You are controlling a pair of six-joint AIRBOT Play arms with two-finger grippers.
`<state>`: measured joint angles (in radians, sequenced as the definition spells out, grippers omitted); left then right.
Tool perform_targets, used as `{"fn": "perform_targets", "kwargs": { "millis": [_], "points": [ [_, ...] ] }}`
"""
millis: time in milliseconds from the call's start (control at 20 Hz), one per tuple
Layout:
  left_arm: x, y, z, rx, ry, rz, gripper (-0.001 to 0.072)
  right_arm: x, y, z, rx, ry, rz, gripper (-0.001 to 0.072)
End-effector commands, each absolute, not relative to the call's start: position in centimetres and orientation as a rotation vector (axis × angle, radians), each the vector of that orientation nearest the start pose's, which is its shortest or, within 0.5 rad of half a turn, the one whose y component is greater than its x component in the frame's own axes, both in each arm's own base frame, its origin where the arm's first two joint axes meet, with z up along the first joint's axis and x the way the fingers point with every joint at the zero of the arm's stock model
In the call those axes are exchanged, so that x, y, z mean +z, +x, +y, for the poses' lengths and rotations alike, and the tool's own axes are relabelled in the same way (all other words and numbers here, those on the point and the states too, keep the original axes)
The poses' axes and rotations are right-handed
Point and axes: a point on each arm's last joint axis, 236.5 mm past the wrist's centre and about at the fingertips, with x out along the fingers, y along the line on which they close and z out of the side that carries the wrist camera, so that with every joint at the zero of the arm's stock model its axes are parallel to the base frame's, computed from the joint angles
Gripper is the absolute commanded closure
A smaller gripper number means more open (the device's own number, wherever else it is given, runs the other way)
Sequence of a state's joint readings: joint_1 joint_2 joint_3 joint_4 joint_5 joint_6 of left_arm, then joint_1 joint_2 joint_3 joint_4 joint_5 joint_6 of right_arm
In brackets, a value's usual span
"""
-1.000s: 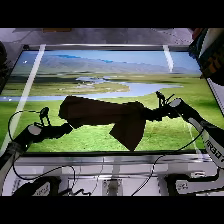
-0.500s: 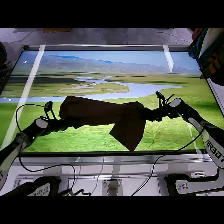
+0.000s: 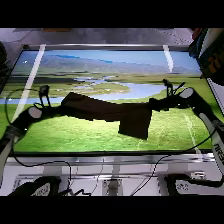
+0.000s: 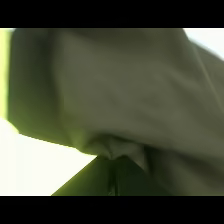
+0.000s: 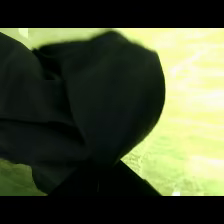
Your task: Fold the clothes and pants, and hang the long-sleeved shirts on hangers.
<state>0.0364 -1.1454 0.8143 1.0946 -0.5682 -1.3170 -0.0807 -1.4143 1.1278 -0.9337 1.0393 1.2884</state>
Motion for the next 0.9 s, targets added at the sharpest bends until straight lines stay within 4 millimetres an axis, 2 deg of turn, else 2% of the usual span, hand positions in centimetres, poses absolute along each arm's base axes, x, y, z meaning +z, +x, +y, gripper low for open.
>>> {"fn": "perform_targets", "kwargs": {
  "millis": [0,50,150,300,450,600,700,800,850],
  "points": [
    [14.9,44.4,1.8,-0.034,-0.139,0.526,0.0690,8.4,43.7,5.9,0.338,0.366,0.984,0.0698],
    [19.0,44.0,3.1,-0.005,-0.131,0.434,0.0690,11.4,43.8,5.5,0.336,0.346,0.916,0.0698],
    [25.7,42.3,4.9,0.044,-0.112,0.269,0.0690,17.4,43.1,5.4,0.349,0.273,0.774,0.0698],
    [33.4,38.6,5.8,0.092,-0.083,0.043,0.0689,26.1,40.5,5.6,0.355,0.191,0.573,0.0698],
    [39.9,33.7,5.2,0.109,-0.055,-0.158,0.0689,33.5,36.3,6.1,0.352,0.120,0.393,0.0698],
    [44.7,28.2,4.2,0.114,-0.031,-0.318,0.0689,39.4,30.5,6.9,0.351,0.061,0.227,0.0698],
    [46.5,25.0,3.4,0.112,-0.011,-0.383,0.0689,42.1,26.5,7.2,0.339,0.019,0.131,0.0698],
    [46.5,22.6,2.3,0.096,0.010,-0.375,0.0690,43.7,22.7,7.4,0.319,-0.019,0.064,0.0698],
    [45.4,22.1,1.7,0.076,0.015,-0.328,0.0690,44.0,21.0,7.2,0.300,-0.035,0.049,0.0699]
  ]
}}
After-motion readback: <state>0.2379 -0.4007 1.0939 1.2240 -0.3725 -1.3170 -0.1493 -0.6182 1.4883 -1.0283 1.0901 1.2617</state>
